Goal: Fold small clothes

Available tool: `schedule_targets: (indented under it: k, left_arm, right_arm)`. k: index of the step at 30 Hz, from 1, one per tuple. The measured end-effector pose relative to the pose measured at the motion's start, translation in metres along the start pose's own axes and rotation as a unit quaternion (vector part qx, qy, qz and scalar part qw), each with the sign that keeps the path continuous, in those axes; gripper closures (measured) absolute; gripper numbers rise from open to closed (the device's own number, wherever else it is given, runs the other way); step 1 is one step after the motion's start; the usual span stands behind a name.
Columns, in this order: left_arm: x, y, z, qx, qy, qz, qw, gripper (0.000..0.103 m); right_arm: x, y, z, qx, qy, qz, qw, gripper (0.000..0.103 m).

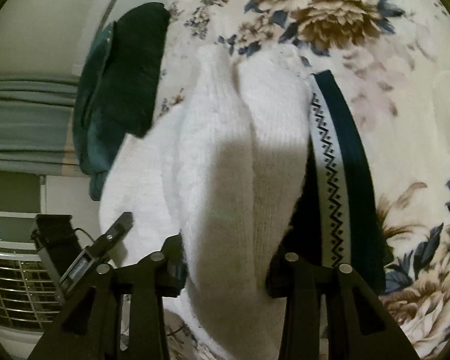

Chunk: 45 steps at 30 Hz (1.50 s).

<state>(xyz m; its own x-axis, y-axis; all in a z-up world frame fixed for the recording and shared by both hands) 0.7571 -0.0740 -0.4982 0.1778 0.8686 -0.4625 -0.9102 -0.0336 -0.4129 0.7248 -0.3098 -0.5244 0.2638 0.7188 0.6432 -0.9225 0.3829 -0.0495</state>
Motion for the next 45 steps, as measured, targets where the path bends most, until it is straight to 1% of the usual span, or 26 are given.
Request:
schedule_targets:
  k: [1, 2, 3, 4, 5, 6, 7, 8, 9, 11, 12, 13, 18, 19, 20, 21, 25, 26, 28, 30, 33, 36, 38, 41, 44, 45]
  left_arm:
    - [0.000, -0.001, 0.007, -0.010, -0.031, -0.011, 0.9994, 0.062]
    - [0.001, -0.004, 0.011, -0.017, -0.046, -0.014, 0.9987, 0.062]
    - [-0.001, -0.004, 0.020, -0.030, -0.068, -0.022, 0.9970, 0.062]
    - [-0.001, -0.005, 0.026, -0.037, -0.088, -0.029, 0.9950, 0.056]
    - [0.000, -0.006, 0.028, -0.040, -0.103, -0.035, 0.9932, 0.038]
    - [0.000, -0.004, 0.032, -0.041, -0.128, -0.043, 0.9900, 0.029]
    - [0.001, -0.003, 0.034, -0.040, -0.145, -0.048, 0.9874, 0.014]
    - [0.001, 0.000, 0.038, -0.040, -0.160, -0.053, 0.9849, 0.008]
    - [0.000, 0.004, 0.043, -0.041, -0.173, -0.056, 0.9826, 0.007]
    - [-0.003, 0.011, 0.053, -0.045, -0.195, -0.063, 0.9777, 0.005]
    - [-0.008, 0.015, 0.061, -0.051, -0.209, -0.072, 0.9739, 0.004]
    - [-0.012, 0.019, 0.068, -0.055, -0.215, -0.074, 0.9723, 0.003]
    - [-0.034, 0.038, 0.103, -0.058, -0.224, -0.081, 0.9695, 0.003]
    - [-0.039, 0.041, 0.106, -0.057, -0.222, -0.080, 0.9701, 0.003]
    - [-0.045, 0.045, 0.116, -0.057, -0.221, -0.081, 0.9702, 0.003]
    - [-0.053, 0.051, 0.128, -0.057, -0.220, -0.081, 0.9704, 0.003]
    - [-0.078, 0.066, 0.166, -0.063, -0.216, -0.087, 0.9705, 0.003]
    - [-0.088, 0.071, 0.181, -0.066, -0.212, -0.089, 0.9710, 0.002]
    - [-0.100, 0.077, 0.203, -0.074, -0.217, -0.096, 0.9686, 0.003]
    - [-0.114, 0.086, 0.231, -0.082, -0.216, -0.096, 0.9683, 0.003]
    - [-0.136, 0.098, 0.272, -0.093, -0.209, -0.099, 0.9684, 0.002]
    - [-0.154, 0.111, 0.311, -0.099, -0.208, -0.096, 0.9685, 0.002]
    - [-0.165, 0.118, 0.333, -0.103, -0.204, -0.095, 0.9688, 0.002]
    - [-0.182, 0.130, 0.366, -0.115, -0.204, -0.104, 0.9664, 0.002]
    - [-0.196, 0.141, 0.396, -0.125, -0.200, -0.105, 0.9661, 0.003]
    - [-0.198, 0.143, 0.403, -0.128, -0.201, -0.106, 0.9654, 0.003]
  right_arm:
    - [0.001, 0.000, 0.002, 0.001, 0.019, 0.006, 1.000, 0.049]
    - [0.001, 0.001, 0.005, -0.004, 0.047, 0.016, 0.999, 0.047]
    - [0.001, 0.001, 0.008, -0.012, 0.080, 0.031, 0.996, 0.043]
    - [0.002, 0.002, 0.014, -0.024, 0.117, 0.046, 0.992, 0.040]
    - [0.001, 0.005, 0.018, -0.035, 0.148, 0.054, 0.987, 0.028]
    - [0.001, 0.008, 0.026, -0.052, 0.191, 0.065, 0.978, 0.014]
    - [0.004, 0.013, 0.035, -0.073, 0.234, 0.079, 0.966, 0.008]
    - [0.006, 0.019, 0.041, -0.086, 0.264, 0.091, 0.956, 0.001]
    - [0.008, 0.024, 0.047, -0.095, 0.287, 0.099, 0.948, 0.000]
    - [0.013, 0.038, 0.060, -0.115, 0.337, 0.114, 0.928, 0.000]
    - [0.017, 0.046, 0.067, -0.124, 0.351, 0.121, 0.920, 0.000]
    - [0.021, 0.053, 0.075, -0.133, 0.362, 0.123, 0.914, 0.000]
    - [0.039, 0.085, 0.126, -0.176, 0.393, 0.119, 0.895, 0.000]
    - [0.045, 0.094, 0.138, -0.180, 0.393, 0.120, 0.894, 0.000]
    - [0.051, 0.103, 0.150, -0.184, 0.388, 0.119, 0.895, 0.000]
    - [0.056, 0.110, 0.158, -0.187, 0.388, 0.118, 0.895, 0.000]
    - [0.083, 0.146, 0.204, -0.212, 0.389, 0.123, 0.888, 0.000]
    - [0.091, 0.158, 0.219, -0.220, 0.389, 0.123, 0.886, 0.000]
    - [0.104, 0.176, 0.241, -0.232, 0.388, 0.124, 0.883, 0.000]
    - [0.119, 0.198, 0.268, -0.243, 0.383, 0.124, 0.882, 0.000]
    - [0.142, 0.230, 0.309, -0.266, 0.384, 0.130, 0.875, 0.000]
    - [0.167, 0.264, 0.351, -0.284, 0.379, 0.133, 0.871, 0.000]
    - [0.187, 0.288, 0.380, -0.301, 0.379, 0.145, 0.863, 0.000]
    - [0.212, 0.319, 0.413, -0.318, 0.372, 0.157, 0.858, 0.000]
    - [0.233, 0.346, 0.439, -0.330, 0.361, 0.166, 0.856, 0.000]
    - [0.240, 0.356, 0.450, -0.339, 0.359, 0.169, 0.853, 0.000]
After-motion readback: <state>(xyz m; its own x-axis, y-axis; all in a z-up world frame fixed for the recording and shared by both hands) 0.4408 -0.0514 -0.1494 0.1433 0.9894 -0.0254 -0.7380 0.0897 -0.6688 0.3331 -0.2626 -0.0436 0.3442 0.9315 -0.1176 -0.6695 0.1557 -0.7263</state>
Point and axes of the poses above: each gripper's, at about its wrist camera, not at the fingertips, and z roughly against the way its jaws point, x to its left, y to its underside, the point moved 10 cm from there along -z, roughly the way its jaws point
